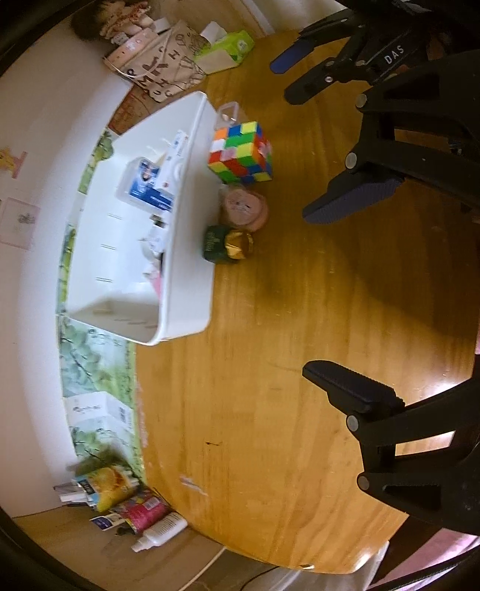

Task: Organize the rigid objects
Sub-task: 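Withdraw both grippers toward the green tin and Rubik's cube, then grasp the green-and-gold tin with the left gripper while the right grasps the Rubik's cube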

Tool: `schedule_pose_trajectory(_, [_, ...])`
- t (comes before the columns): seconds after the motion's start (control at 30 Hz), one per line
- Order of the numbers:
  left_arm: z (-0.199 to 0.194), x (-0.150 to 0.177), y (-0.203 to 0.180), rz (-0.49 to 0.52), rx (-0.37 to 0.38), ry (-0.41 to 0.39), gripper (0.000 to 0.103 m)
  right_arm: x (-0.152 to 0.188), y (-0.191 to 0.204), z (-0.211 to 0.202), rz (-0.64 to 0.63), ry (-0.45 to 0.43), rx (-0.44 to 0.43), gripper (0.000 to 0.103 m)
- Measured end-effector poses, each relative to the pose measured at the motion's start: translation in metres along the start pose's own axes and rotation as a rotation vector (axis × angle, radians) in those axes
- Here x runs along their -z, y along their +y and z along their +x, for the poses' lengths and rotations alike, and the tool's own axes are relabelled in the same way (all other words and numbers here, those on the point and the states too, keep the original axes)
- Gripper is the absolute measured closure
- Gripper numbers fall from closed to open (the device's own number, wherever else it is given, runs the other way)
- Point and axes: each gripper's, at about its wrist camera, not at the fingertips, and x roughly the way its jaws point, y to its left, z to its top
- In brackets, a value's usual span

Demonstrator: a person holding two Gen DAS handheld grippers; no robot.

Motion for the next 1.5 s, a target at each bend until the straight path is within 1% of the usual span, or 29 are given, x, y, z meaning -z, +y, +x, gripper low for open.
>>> schedule_pose_trajectory(0.1, [0.005, 0.000, 0.000, -0.003, -0.004, 0.033, 0.024, -0.003, 0.003, 0.006, 0.000, 0.014, -0.024, 0.020])
schedule_pose_trajectory(0.27, [0.016, -0.011, 0.003, -0.031, 0.027, 0.095, 0.024, -0.008, 0.009, 0.018, -0.017, 0.045, -0.047, 0.020])
schedule_pose_trajectory(0.37, [0.021, -0.019, -0.001, -0.032, 0.038, 0.107, 0.024, -0.011, 0.011, 0.027, -0.023, 0.060, -0.050, 0.020])
schedule_pose_trajectory(0.63, [0.039, -0.039, -0.014, 0.004, 0.061, 0.136, 0.024, -0.015, 0.003, 0.055, 0.009, 0.123, -0.048, 0.020])
schedule_pose_trajectory(0.9, [0.070, -0.058, -0.020, 0.001, 0.082, 0.149, 0.024, -0.018, 0.003, 0.075, -0.010, 0.162, -0.074, 0.021])
schedule_pose_trajectory(0.97, [0.076, -0.062, -0.023, -0.002, 0.091, 0.145, 0.024, -0.018, 0.003, 0.079, -0.015, 0.170, -0.084, 0.024])
schedule_pose_trajectory(1.1, [0.088, -0.068, -0.028, -0.003, 0.111, 0.141, 0.024, -0.019, 0.002, 0.084, -0.027, 0.169, -0.086, 0.025])
schedule_pose_trajectory(1.27, [0.102, -0.073, -0.032, -0.006, 0.109, 0.155, 0.024, -0.020, -0.002, 0.091, -0.021, 0.166, -0.083, 0.029])
schedule_pose_trajectory(1.4, [0.107, -0.077, -0.033, -0.010, 0.106, 0.131, 0.024, -0.019, -0.004, 0.096, -0.026, 0.169, -0.078, 0.032])
schedule_pose_trajectory(1.5, [0.111, -0.078, -0.033, -0.011, 0.099, 0.124, 0.024, -0.019, -0.007, 0.098, -0.020, 0.171, -0.074, 0.036])
